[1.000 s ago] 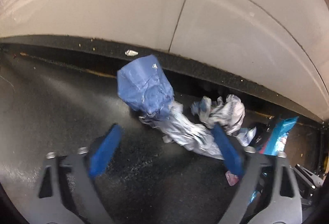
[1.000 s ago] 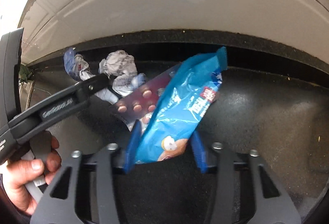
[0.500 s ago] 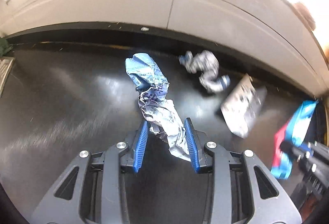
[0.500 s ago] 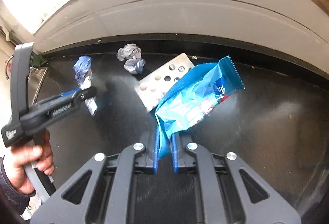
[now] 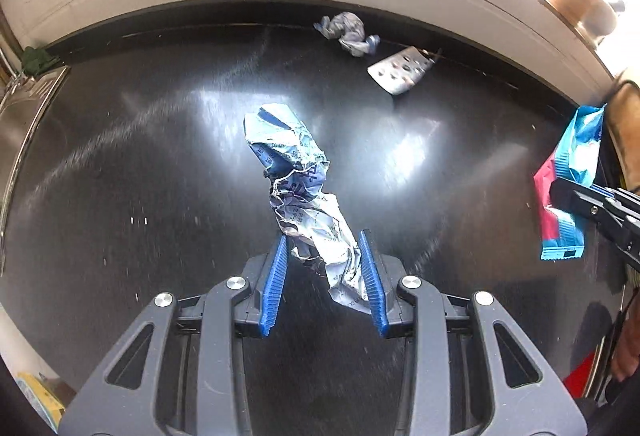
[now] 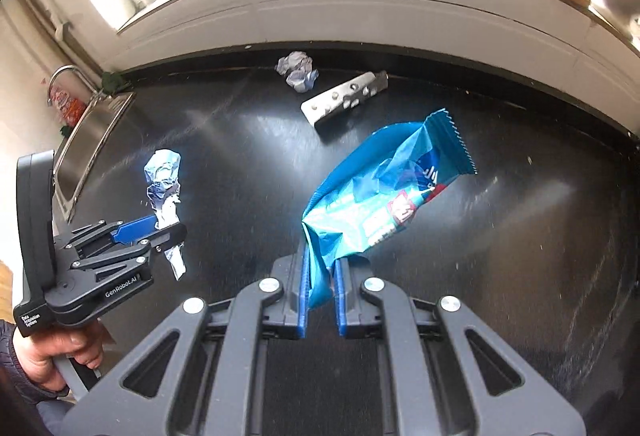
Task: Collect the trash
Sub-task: 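Grasp the foil wrapper with the left tool while the right tool grasps the blue snack bag, then carry the foil wrapper and blue snack bag over the bin and open both tools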
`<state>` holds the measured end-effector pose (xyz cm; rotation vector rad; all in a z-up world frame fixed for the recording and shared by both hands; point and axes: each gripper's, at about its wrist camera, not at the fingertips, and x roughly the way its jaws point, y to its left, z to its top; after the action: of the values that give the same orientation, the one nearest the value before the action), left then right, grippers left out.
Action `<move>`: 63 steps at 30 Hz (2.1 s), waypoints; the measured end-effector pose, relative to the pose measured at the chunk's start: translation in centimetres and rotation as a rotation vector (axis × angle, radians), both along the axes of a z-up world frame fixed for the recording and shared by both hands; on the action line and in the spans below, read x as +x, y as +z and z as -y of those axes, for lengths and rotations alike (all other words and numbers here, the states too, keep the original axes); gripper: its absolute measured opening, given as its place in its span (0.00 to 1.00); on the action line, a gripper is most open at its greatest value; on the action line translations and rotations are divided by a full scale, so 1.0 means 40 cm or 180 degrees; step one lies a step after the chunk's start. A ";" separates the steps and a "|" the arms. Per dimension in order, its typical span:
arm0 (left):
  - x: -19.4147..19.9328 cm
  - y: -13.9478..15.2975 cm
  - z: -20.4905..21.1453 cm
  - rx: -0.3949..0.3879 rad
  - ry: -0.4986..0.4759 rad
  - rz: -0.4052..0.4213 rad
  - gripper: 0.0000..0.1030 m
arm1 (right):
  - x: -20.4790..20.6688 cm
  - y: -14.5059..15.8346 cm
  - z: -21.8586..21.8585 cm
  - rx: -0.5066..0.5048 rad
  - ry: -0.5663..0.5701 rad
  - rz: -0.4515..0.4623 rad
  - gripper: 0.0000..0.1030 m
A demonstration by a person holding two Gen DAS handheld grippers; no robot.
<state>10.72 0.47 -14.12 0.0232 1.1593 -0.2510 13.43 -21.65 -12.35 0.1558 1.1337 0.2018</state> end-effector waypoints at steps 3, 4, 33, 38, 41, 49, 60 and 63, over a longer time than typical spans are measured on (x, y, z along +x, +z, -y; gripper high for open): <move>-0.040 0.011 0.004 0.0005 0.0013 0.0037 0.35 | -0.032 0.006 0.004 -0.0005 0.0021 0.0016 0.11; -0.052 0.014 0.004 0.0010 0.0017 0.0046 0.35 | -0.043 0.009 0.003 -0.0006 0.0027 0.0024 0.11; -0.485 0.069 -0.555 0.0375 0.1939 0.0289 0.35 | -0.178 0.065 -0.768 0.0153 0.2566 0.0086 0.11; -0.664 0.002 -0.725 0.0230 0.2650 0.0116 0.35 | -0.297 0.016 -1.023 0.0196 0.3387 -0.0126 0.11; -0.748 -0.045 -0.797 0.0106 0.2932 0.0030 0.35 | -0.364 -0.034 -1.142 0.0205 0.3726 -0.0319 0.11; -0.864 -0.227 -0.934 -0.0255 0.3308 -0.0036 0.35 | -0.450 -0.207 -1.385 -0.0009 0.4168 -0.0812 0.11; -0.835 -0.404 -1.006 -0.0518 0.3334 -0.0106 0.41 | -0.440 -0.366 -1.537 -0.0407 0.4441 -0.1024 0.13; -0.844 -0.423 -1.020 -0.0568 0.3404 -0.0122 0.66 | -0.435 -0.371 -1.555 -0.0423 0.4432 -0.1028 0.59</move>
<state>-23.02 41.26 -31.06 -0.7423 1.0411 0.5963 -3.96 40.54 -27.17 -0.7830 1.4059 1.3614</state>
